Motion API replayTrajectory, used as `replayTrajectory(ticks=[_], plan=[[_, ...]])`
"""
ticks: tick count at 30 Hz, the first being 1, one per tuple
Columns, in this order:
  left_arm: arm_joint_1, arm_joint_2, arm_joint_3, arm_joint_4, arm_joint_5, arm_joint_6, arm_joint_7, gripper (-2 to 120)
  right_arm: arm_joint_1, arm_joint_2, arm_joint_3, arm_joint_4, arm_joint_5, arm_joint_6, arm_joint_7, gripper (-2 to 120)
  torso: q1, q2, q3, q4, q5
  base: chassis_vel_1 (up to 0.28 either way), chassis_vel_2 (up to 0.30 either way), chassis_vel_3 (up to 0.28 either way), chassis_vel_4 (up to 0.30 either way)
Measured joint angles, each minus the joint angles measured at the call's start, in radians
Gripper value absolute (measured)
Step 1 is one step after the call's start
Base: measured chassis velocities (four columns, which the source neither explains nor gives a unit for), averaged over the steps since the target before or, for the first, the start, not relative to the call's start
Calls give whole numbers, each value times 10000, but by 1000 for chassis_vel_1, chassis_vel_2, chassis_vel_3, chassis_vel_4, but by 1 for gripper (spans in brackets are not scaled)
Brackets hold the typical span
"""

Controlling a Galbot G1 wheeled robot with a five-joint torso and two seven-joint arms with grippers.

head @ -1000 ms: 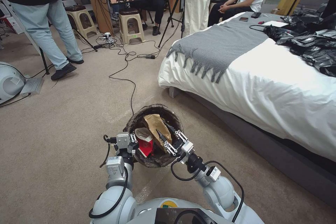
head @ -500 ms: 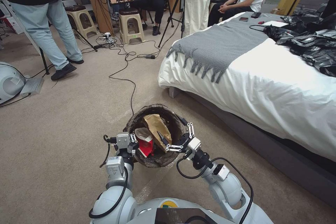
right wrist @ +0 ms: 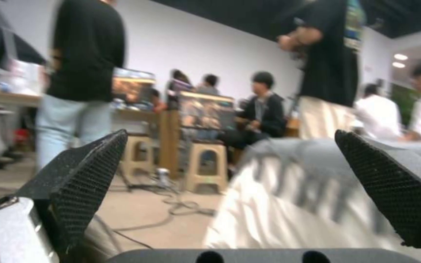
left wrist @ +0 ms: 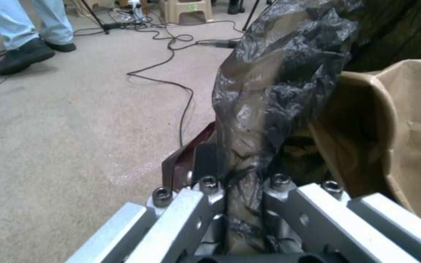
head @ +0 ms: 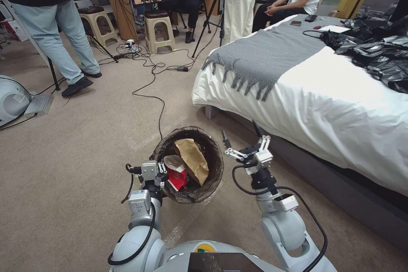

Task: Pick up the trash bin, then pick up the garbage from the floor and place it into the trash bin.

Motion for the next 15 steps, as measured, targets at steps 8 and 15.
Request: replayTrajectory(ticks=[8,15], plan=[[0,0,0,0,0,0,0,2,-170,112,254,-113,-17,40,180,100,0,0,0,2,-1,0,0,0,0],[0,0,0,0,0,0,0,2,-242,179,440,-248,-12,98,209,100,0,0,0,2,0,4,7,5,1]])
